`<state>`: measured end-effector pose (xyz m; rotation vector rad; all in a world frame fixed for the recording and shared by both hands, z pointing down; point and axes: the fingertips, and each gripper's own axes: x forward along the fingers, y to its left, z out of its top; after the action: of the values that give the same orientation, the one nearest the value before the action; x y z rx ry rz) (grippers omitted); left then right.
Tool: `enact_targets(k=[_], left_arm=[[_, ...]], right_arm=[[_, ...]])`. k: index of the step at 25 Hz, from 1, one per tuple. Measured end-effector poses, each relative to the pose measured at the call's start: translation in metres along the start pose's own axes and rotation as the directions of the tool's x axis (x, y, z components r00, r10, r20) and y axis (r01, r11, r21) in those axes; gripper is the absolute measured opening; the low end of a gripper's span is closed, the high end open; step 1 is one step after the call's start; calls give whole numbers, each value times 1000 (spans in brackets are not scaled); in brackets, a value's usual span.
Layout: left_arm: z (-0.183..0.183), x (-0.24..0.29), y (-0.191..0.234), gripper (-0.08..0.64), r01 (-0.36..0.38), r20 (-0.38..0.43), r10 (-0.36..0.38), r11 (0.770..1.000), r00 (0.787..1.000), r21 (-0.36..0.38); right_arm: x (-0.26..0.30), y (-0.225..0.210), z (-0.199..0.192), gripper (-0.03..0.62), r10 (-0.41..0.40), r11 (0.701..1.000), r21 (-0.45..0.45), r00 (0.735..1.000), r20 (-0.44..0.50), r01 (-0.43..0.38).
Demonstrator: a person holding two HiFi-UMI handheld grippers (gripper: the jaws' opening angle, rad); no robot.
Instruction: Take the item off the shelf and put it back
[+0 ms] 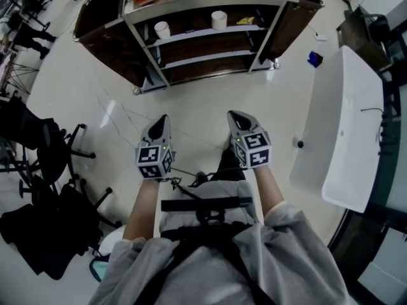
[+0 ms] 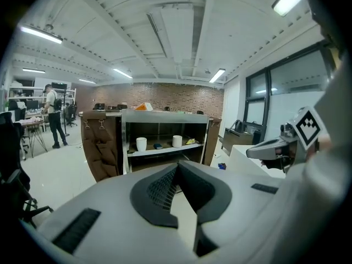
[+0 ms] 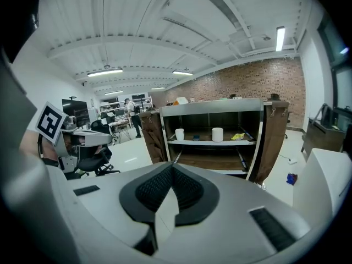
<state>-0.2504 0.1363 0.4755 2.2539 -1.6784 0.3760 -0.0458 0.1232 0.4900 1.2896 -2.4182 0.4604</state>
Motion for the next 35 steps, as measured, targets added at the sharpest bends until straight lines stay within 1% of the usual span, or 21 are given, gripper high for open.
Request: enact_targets(k=[4, 8, 15, 19, 23, 26, 29, 32, 35], left_arm=[[7, 30, -7, 6, -15, -18, 16, 1000, 1000, 2], [22, 69, -14, 6, -31, -36, 32, 999, 999, 5], [45, 147, -29, 6, -67, -54, 67, 998, 996, -3], [60, 188, -40, 6, -95, -72, 94, 995, 993, -6], [69, 221, -46, 6, -134, -110, 135, 991, 985, 12], [77, 248, -43, 6, -156, -121, 155, 988, 981, 0], [79, 273, -36, 6, -174, -137, 168, 984, 976, -26], [78, 303, -25, 8, -185, -157, 175, 981, 972, -50], [74, 338, -10, 60, -174, -183, 155, 980, 971, -92]], right_arm=[[22, -25, 11, 9, 31, 1000, 2, 1000, -3, -31], [46, -59, 30, 9, 61, 998, 2, 998, -10, -61], [88, -115, 56, 9, 126, 991, -42, 991, -42, -128], [106, -139, 73, 9, 182, 982, -45, 982, -57, -184], [123, -161, 79, 9, 240, 968, -57, 968, -70, -244], [141, -171, 83, 9, 271, 959, -56, 959, -86, -276], [157, -176, 88, 9, 284, 956, -49, 954, -98, -290], [176, -184, 91, 9, 268, 960, -57, 957, -109, -275], [196, -188, 94, 9, 241, 967, -60, 963, -118, -249]])
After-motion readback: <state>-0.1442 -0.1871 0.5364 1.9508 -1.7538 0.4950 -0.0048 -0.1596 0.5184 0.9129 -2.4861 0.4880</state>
